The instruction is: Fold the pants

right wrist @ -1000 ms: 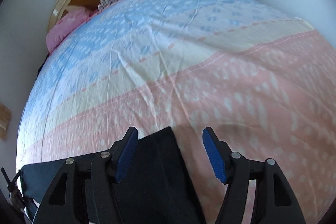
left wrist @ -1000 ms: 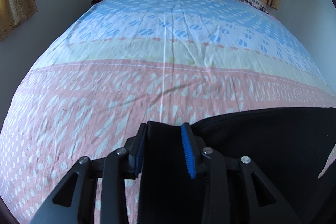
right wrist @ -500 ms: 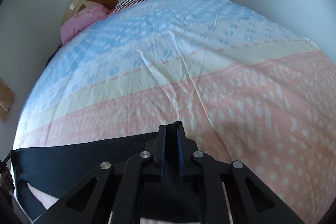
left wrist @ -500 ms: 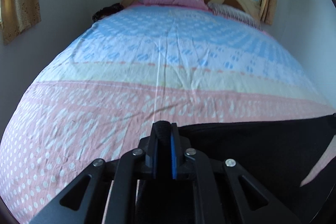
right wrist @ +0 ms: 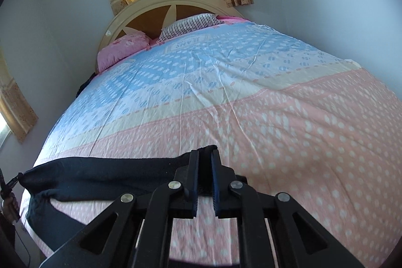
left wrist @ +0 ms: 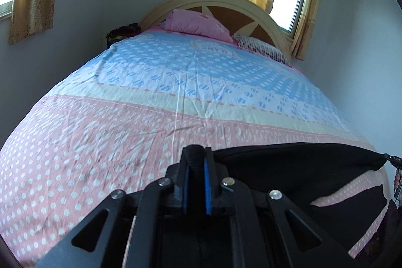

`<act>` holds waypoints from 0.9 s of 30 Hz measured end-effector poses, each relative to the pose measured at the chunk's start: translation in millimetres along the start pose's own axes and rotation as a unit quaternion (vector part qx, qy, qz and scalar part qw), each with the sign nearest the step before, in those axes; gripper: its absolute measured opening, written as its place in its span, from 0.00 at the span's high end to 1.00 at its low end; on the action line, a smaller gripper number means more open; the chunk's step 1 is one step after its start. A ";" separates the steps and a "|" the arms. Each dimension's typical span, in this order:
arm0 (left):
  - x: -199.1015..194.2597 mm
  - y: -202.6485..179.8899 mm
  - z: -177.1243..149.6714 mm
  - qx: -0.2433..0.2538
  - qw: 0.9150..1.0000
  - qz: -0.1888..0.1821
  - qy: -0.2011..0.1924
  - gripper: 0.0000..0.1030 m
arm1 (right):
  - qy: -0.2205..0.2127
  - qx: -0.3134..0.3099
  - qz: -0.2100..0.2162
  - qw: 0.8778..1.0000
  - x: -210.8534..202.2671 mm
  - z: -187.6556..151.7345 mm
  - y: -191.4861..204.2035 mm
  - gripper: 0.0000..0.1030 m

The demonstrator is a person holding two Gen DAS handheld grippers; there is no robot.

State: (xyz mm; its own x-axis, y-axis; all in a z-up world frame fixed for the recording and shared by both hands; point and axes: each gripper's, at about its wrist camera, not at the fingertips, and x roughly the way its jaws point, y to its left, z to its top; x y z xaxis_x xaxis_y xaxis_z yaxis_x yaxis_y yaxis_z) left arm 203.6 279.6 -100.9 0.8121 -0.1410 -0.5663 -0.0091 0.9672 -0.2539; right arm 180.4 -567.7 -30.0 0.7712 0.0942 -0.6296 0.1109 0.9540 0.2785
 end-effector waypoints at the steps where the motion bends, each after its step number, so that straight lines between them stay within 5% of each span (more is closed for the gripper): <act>1: -4.3 0.4 -2.5 -0.002 1.000 -0.004 -0.004 0.90 | -0.001 0.001 0.000 1.000 -7.0 -5.5 -1.5 0.92; 7: -31.3 7.6 -29.3 0.001 1.000 -0.017 -0.015 0.90 | 0.006 0.007 0.003 1.000 -35.0 -41.9 -14.2 0.93; 15: -32.6 14.0 -83.4 0.046 0.999 0.001 0.024 0.90 | 0.049 0.011 -0.020 0.999 -44.4 -94.8 -37.6 0.98; 21: -33.0 13.6 -102.0 0.073 0.997 0.017 0.022 0.82 | 0.061 -0.003 -0.033 0.998 -54.9 -107.3 -32.2 0.96; 22: -35.5 14.6 -101.6 0.073 0.997 0.021 0.019 0.76 | 0.056 -0.012 -0.045 0.997 -60.0 -106.8 -25.3 0.92; 24: -41.8 18.5 -100.1 0.073 0.997 0.028 0.016 0.65 | 0.046 -0.039 -0.053 0.997 -69.6 -104.2 -6.0 0.63; 25: -45.6 22.6 -100.4 0.075 0.997 0.030 0.013 0.58 | 0.042 -0.054 -0.049 0.996 -73.7 -102.5 5.1 0.41; 27: -57.6 30.1 -101.7 0.078 0.996 0.040 0.004 0.45 | 0.025 -0.087 -0.038 0.995 -84.0 -101.7 31.8 0.36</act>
State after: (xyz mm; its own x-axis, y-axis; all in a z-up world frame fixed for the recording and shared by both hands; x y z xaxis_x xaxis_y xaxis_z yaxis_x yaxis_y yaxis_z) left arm 97.2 295.4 -155.7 0.8071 -0.0638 -0.5869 0.0177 0.9963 -0.0841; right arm 55.4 -516.3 -42.0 0.7323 0.0298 -0.6803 0.0540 0.9934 0.1016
